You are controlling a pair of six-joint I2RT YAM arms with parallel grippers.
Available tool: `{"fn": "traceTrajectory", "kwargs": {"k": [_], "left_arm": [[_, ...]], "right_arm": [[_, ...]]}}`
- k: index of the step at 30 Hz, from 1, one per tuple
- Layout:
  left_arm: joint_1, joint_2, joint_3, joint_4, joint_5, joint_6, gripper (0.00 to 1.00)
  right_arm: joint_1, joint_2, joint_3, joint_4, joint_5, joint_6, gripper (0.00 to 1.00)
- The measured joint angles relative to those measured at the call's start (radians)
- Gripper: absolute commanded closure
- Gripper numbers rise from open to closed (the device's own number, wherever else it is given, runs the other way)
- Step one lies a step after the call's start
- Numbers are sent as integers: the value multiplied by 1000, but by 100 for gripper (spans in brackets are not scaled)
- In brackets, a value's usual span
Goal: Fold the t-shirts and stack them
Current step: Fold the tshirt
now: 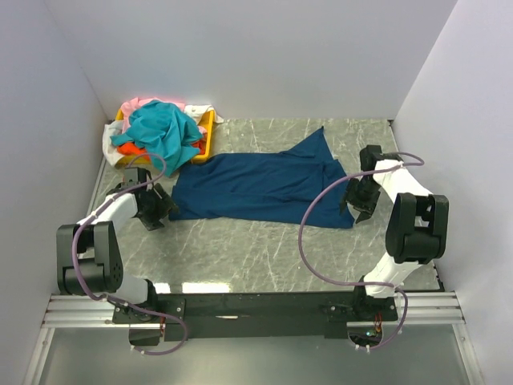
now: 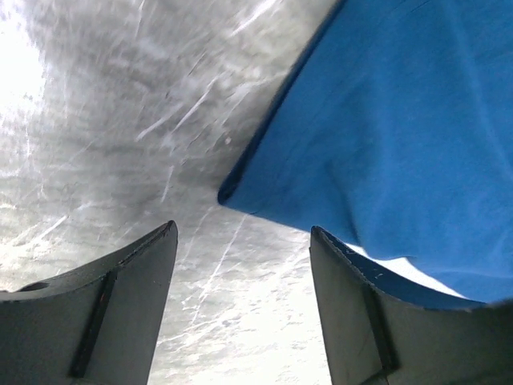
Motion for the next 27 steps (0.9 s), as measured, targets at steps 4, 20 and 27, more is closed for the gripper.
{"fn": "traceTrajectory", "kwargs": {"k": [4,20,27], "left_arm": [[0,5,-21,8,2,0,30],[0,27,-40,90,46,-11,35],[0,37,-40,114,61,-24,38]], "right_arm": [[-11,0,-34,23,-10,-2,39],[-19,50,-68,81,-7,-2,48],[-21,59,-89,83,8,3,55]]}}
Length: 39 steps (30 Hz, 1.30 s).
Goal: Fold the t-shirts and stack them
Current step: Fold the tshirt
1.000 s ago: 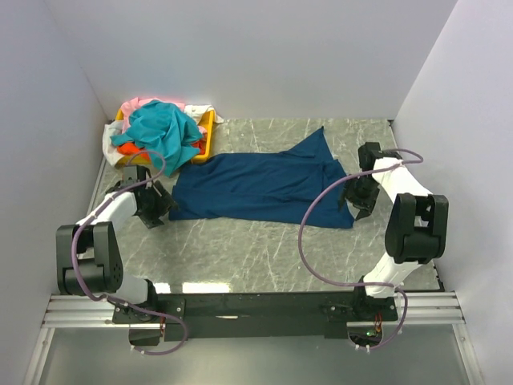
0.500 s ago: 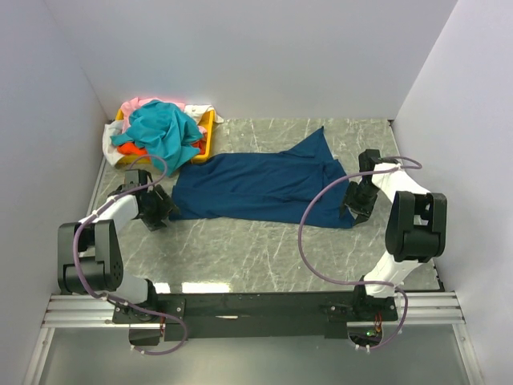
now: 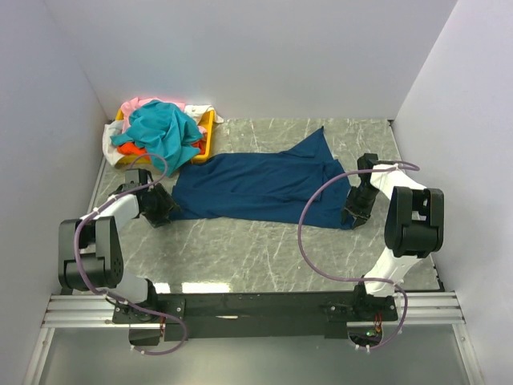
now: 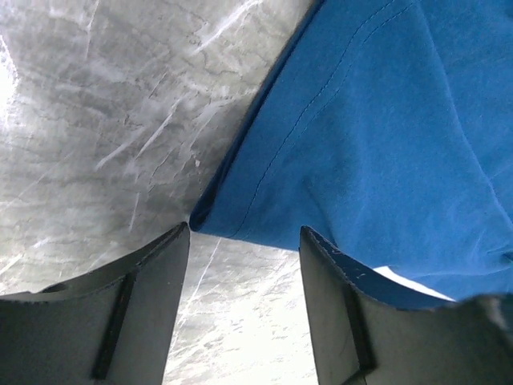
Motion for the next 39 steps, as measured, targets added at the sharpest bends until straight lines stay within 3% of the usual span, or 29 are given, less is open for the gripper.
{"fn": "traceTrajectory", "kwargs": {"k": [3,7,12,17,36,39], "left_arm": [[0,9,0,11,5,-3,43],[1,24,0,29,11,-6,59],[1,44,-1,53,26,-5,63],[3,71,0,83,48,-10,99],[-5,-20,30,-106,-164,61,100],[-5,-40,23,-124,-166,61,93]], "right_arm": [[0,2,0,1,5,0,64],[0,14,0,2,8,2,82],[0,16,0,2,9,1,98],[0,16,0,1,13,-1,100],[-3,15,10,-71,100,-5,100],[-3,15,10,-86,110,-4,100]]}}
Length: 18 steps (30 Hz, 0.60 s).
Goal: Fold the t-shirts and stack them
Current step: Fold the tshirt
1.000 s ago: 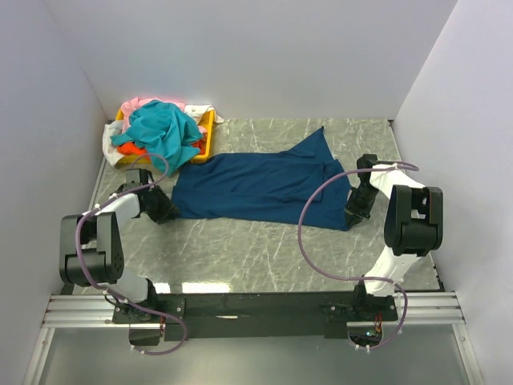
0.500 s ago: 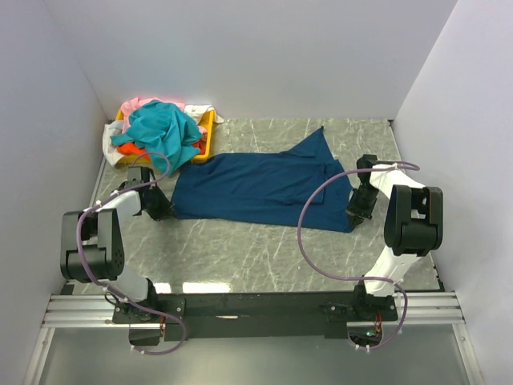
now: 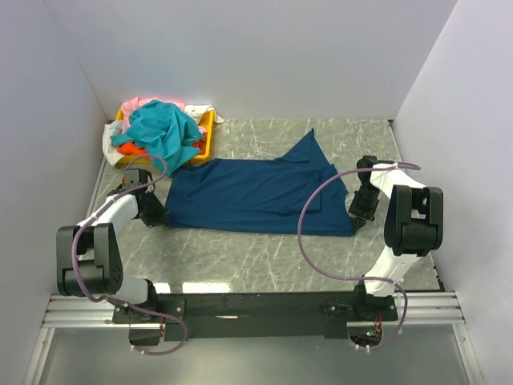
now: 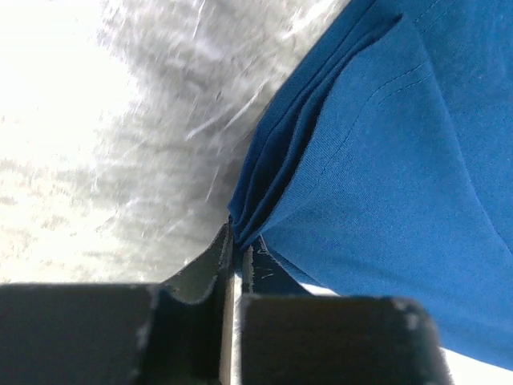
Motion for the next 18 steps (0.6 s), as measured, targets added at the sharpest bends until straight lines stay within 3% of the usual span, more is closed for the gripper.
{"fn": "traceTrajectory", "kwargs": {"k": [3,6,8,9,10,13,18], "left_arm": [[0,-23,-11,-19,0,-1,84],[0,-48,-18,-44,-2,-1,69],[1,-67,-18,-60,-6,-5,58],[1,-76,-18,-64,-7,-5,54],[0,-86,-18,-72,-8,-7,45],[1,-104,-9,-106,-19,-13,33],[3,-140,55,-172,-32,-18,27]], "right_arm": [[0,-1,0,-11,14,0,100],[0,-3,0,-21,35,0,97],[0,-4,-1,-27,47,-1,77],[0,-4,-1,-30,51,3,57],[0,-4,-1,-33,58,2,51],[-2,-6,-1,-49,81,1,39],[-2,-37,35,-106,112,1,38]]}}
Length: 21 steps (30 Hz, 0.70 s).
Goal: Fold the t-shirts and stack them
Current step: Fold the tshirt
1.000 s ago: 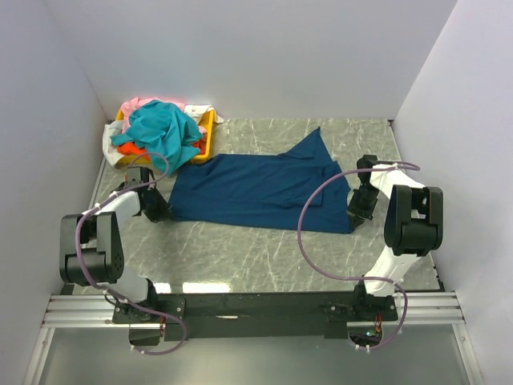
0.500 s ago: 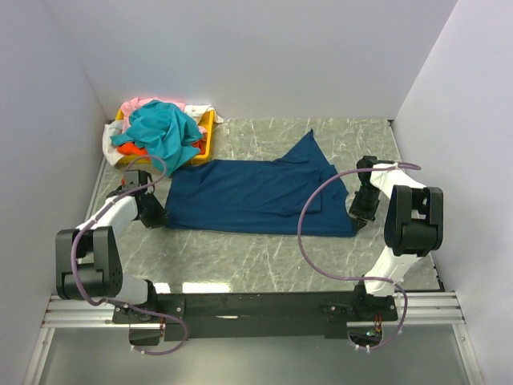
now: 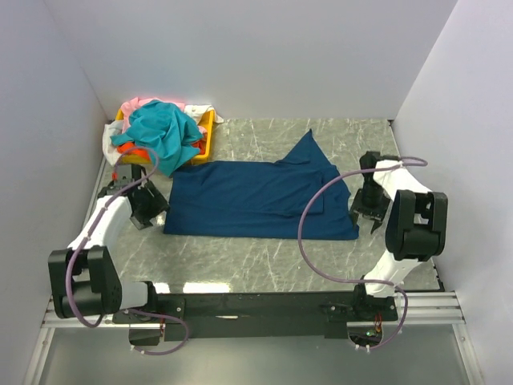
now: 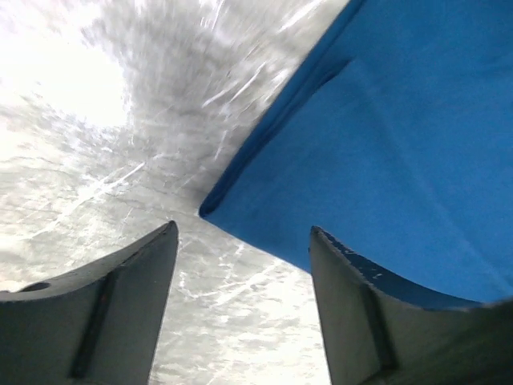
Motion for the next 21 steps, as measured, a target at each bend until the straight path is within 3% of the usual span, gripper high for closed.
{"fn": "traceTrajectory", "kwargs": {"k": [4,10,17,21], "left_arm": [[0,-46,68,-23,-25,-6,24],[-4,-72,91,10,-15,-25,26],[-121,19,41,131,64,-98,26],[-196,85,21,187,105,-135,25]], "right_arm": [[10,-60,103,-22,-16,0,38],[89,-124,162,31,-169,0,39],[254,24,159,122,-277,14,41],[272,74,153,148,-285,21,42]]}}
